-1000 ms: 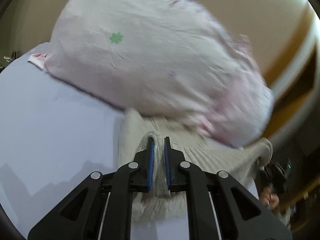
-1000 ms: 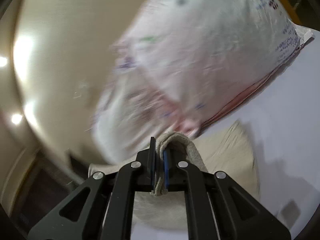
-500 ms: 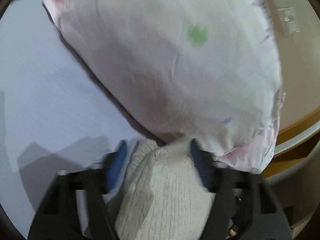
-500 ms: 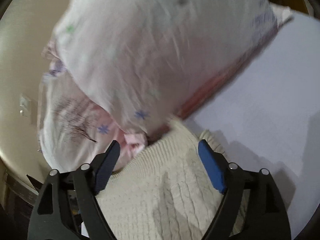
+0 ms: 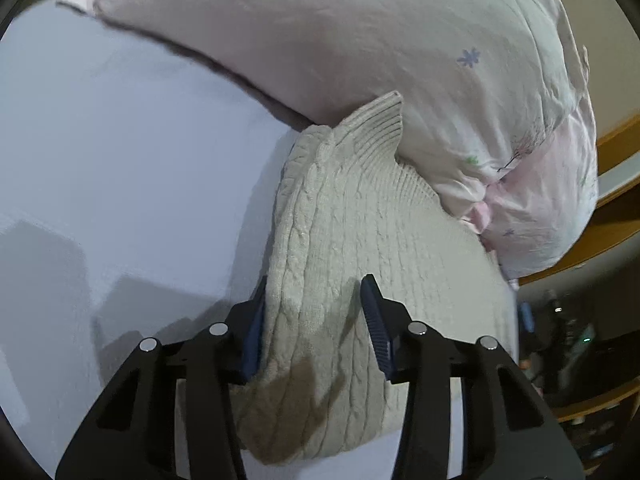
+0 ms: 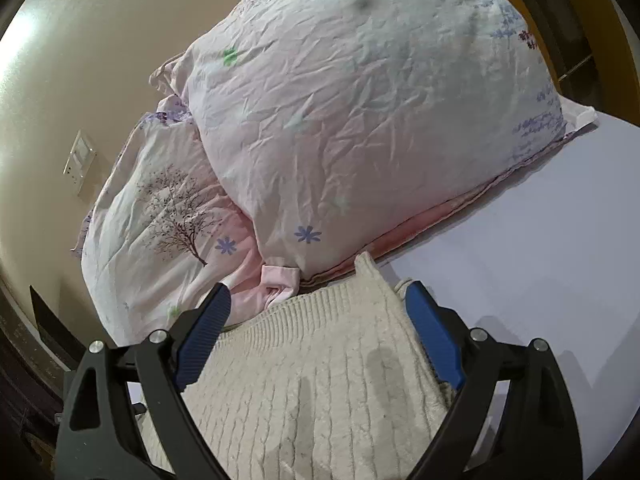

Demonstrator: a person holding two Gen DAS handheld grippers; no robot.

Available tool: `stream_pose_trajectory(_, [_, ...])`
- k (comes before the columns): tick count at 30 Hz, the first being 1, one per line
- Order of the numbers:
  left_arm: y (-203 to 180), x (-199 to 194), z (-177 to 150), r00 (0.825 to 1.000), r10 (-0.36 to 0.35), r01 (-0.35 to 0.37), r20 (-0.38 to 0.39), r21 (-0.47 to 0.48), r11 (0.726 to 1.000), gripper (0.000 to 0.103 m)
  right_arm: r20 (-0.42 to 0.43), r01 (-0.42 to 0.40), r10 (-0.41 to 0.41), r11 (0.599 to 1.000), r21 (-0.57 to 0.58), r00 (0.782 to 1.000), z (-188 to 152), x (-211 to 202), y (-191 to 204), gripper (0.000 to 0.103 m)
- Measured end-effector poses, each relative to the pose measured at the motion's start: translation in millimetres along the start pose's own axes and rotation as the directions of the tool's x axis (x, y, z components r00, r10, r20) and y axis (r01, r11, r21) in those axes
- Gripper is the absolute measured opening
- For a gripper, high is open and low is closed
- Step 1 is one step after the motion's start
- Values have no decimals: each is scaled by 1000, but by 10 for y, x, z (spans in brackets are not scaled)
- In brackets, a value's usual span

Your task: Fold small clothes

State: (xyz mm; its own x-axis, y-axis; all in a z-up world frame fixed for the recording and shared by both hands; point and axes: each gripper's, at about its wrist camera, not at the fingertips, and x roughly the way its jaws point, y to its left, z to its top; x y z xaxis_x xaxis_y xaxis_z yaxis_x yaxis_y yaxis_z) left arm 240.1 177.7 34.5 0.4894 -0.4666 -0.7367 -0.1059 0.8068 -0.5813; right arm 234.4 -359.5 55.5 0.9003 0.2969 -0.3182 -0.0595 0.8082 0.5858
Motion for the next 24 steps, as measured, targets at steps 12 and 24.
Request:
stream_pose_trajectory(12, [-345,-267,42,984,-159,168,79,-124,978,16,12,-80,80,985,150,997,138,-147,-296,89])
stream_pose_trajectory(24, [-3288,1206,-599,824,-492,550,-282,183,815,15,114,-27,14,993,112,993,420,-498,-485,89])
